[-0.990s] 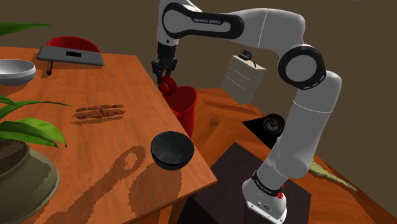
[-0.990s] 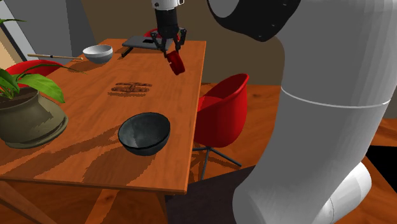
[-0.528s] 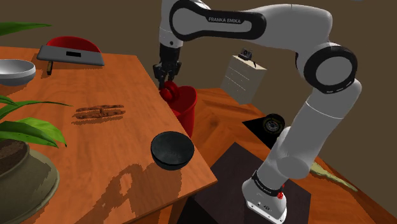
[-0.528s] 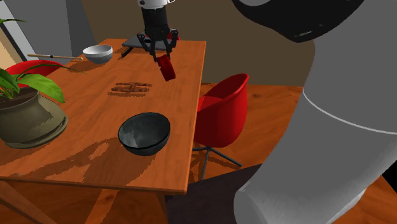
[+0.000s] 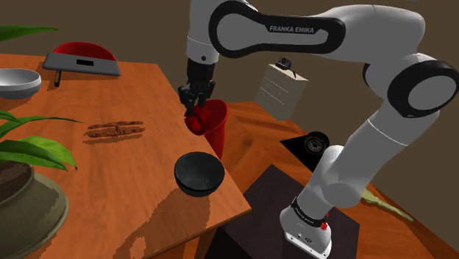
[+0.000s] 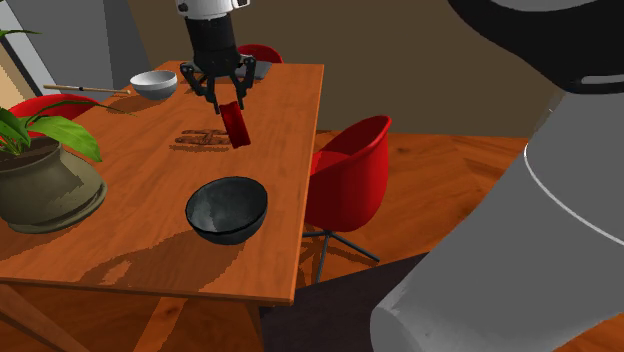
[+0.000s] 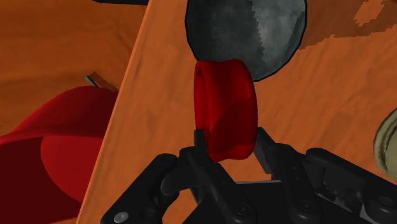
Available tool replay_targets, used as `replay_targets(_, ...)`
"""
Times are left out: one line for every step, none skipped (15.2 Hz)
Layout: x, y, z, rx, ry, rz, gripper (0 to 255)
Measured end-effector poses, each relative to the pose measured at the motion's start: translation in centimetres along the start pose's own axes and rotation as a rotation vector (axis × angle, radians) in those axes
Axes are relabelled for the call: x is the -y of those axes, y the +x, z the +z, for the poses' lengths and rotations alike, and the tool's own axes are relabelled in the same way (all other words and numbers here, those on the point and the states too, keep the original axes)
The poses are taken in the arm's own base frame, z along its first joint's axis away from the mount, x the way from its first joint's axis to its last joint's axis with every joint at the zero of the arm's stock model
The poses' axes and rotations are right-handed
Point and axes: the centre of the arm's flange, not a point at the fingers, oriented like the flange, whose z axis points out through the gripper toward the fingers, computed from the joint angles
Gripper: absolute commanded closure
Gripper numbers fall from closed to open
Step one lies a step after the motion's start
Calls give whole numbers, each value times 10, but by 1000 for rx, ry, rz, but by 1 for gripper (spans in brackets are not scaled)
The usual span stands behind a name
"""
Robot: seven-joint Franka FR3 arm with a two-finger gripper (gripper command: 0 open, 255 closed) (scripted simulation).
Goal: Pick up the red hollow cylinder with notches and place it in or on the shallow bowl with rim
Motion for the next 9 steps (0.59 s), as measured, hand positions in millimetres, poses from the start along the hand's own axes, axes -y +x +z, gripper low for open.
replay_targets(8,-11,-2,0,0,0,255)
replay_targets(17,-20,-7,0,0,0,255)
replay_targets(22,-30,-7,0,0,1,255)
replay_targets(31,-40,-12,0,0,1,255)
replay_targets(37,-51,-13,0,0,1,255)
replay_targets(47,-65,-15,0,0,0,255)
replay_targets(52,-72,-13,0,0,0,255)
replay_targets(54,-75,-11,0,0,1,255)
replay_targets(56,-77,-6,0,-1,1,255)
